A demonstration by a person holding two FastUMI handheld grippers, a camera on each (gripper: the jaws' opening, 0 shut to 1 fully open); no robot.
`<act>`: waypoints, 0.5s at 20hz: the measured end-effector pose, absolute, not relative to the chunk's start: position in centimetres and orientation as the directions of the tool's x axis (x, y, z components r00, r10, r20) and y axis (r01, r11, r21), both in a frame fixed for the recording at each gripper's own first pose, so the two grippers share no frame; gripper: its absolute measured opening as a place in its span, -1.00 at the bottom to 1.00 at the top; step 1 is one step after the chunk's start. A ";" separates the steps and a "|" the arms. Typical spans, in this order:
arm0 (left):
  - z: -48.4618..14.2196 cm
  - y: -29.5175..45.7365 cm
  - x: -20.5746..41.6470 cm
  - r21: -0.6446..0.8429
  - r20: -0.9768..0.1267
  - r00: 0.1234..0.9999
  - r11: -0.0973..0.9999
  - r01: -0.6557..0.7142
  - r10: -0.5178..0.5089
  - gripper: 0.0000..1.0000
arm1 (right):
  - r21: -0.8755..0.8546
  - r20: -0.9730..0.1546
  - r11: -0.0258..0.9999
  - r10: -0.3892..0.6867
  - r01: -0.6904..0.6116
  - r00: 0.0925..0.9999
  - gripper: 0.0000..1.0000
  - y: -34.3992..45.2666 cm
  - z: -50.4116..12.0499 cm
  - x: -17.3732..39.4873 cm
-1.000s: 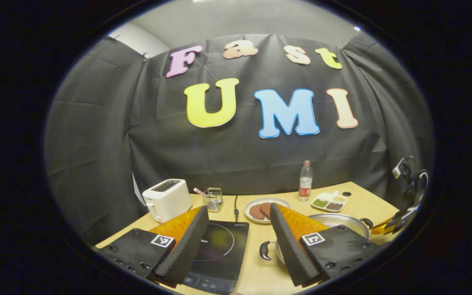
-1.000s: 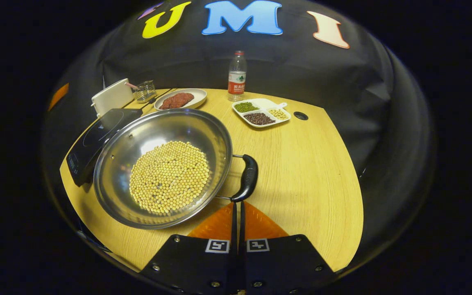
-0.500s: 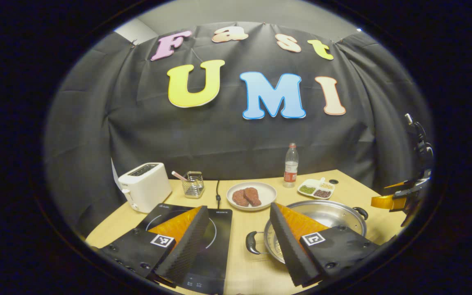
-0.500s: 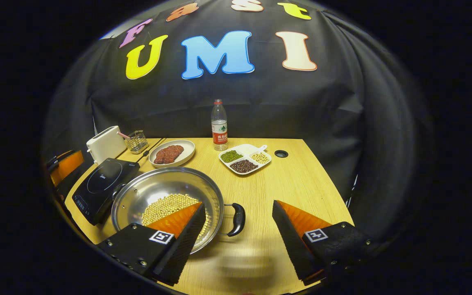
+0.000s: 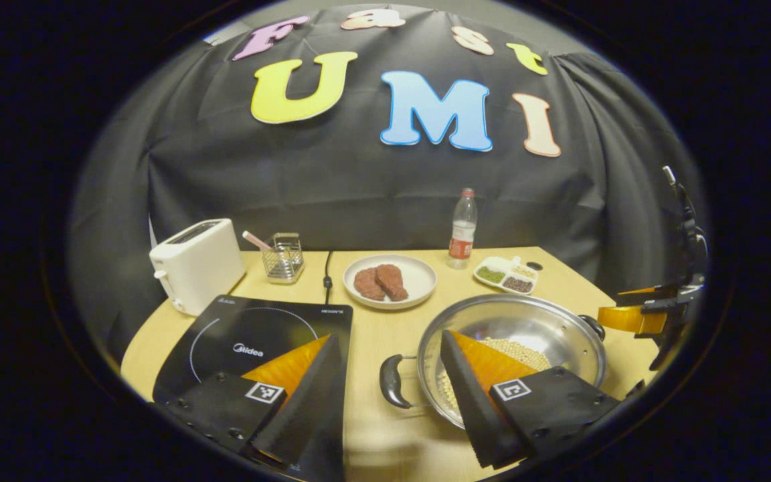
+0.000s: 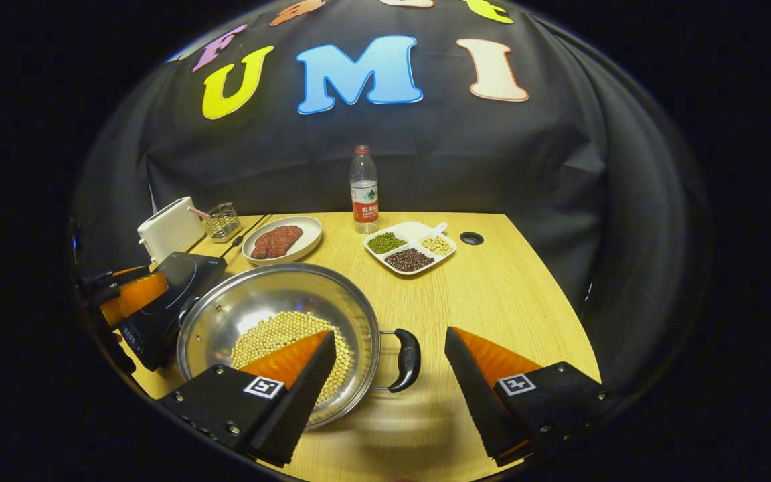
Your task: First push the handle of the pot to place it horizontally, then grasp the pot with both hands and set it on the induction cooktop.
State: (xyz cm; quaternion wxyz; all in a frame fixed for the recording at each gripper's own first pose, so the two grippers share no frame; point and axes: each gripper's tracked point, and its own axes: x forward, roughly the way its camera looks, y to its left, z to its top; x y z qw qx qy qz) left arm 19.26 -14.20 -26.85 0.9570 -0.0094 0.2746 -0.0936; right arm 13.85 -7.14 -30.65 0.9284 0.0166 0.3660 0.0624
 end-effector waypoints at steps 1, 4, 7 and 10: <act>-27.5 -14.3 19.7 -0.076 -0.540 0.820 0.982 0.174 -0.187 0.95 | 0.075 -0.684 0.992 0.127 -0.104 0.718 1.00 -7.1 -31.0 13.9; -30.3 -14.7 19.8 -0.086 -0.599 0.778 0.981 0.171 -0.189 0.90 | 0.079 -0.698 0.992 0.129 -0.103 0.705 1.00 -7.1 -31.9 14.2; -32.4 -15.0 19.9 -0.081 -0.639 0.746 0.981 0.179 -0.189 0.96 | 0.080 -0.715 0.992 0.126 -0.098 0.688 1.00 -7.1 -32.9 14.5; -34.3 -15.2 19.8 -0.070 -0.679 0.711 0.980 0.184 -0.182 0.96 | 0.087 -0.733 0.992 0.127 -0.093 0.668 1.00 -7.0 -34.0 14.8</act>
